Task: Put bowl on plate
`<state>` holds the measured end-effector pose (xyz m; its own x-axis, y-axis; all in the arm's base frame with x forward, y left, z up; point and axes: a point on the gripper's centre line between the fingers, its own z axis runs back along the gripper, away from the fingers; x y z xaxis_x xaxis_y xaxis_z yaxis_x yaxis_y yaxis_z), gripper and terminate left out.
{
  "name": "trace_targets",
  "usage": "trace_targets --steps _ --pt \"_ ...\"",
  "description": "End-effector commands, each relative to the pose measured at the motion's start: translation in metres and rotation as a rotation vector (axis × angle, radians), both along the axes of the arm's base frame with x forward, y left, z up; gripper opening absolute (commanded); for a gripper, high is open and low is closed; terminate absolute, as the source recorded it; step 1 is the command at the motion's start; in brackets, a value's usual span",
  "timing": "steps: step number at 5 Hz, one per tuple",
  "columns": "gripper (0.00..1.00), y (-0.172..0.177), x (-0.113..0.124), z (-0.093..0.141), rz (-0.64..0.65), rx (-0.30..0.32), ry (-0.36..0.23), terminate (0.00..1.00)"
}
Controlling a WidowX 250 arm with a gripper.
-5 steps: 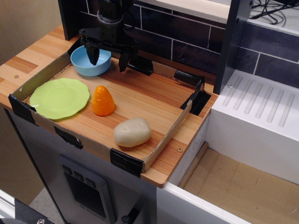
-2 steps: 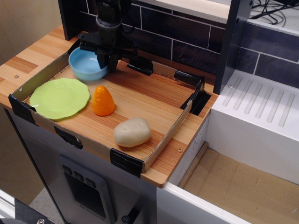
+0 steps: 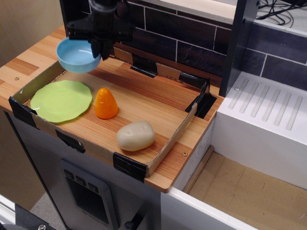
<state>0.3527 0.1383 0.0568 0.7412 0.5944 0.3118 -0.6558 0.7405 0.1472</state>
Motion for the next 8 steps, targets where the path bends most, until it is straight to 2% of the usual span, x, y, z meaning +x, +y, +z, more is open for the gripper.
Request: trace_targets --steps 1,3,4,6,8 --pt "0.0 -0.008 -0.014 0.025 0.15 -0.008 -0.098 0.0" --pt "0.0 -0.014 -0.038 0.008 0.351 -0.12 -0.102 0.0" --pt "0.0 -0.012 -0.036 0.001 0.423 -0.131 -0.14 0.0" --pt "0.0 0.004 -0.033 0.003 0.437 -0.128 -0.176 0.0" --pt "0.0 0.019 -0.044 0.001 0.436 -0.131 -0.165 0.0"
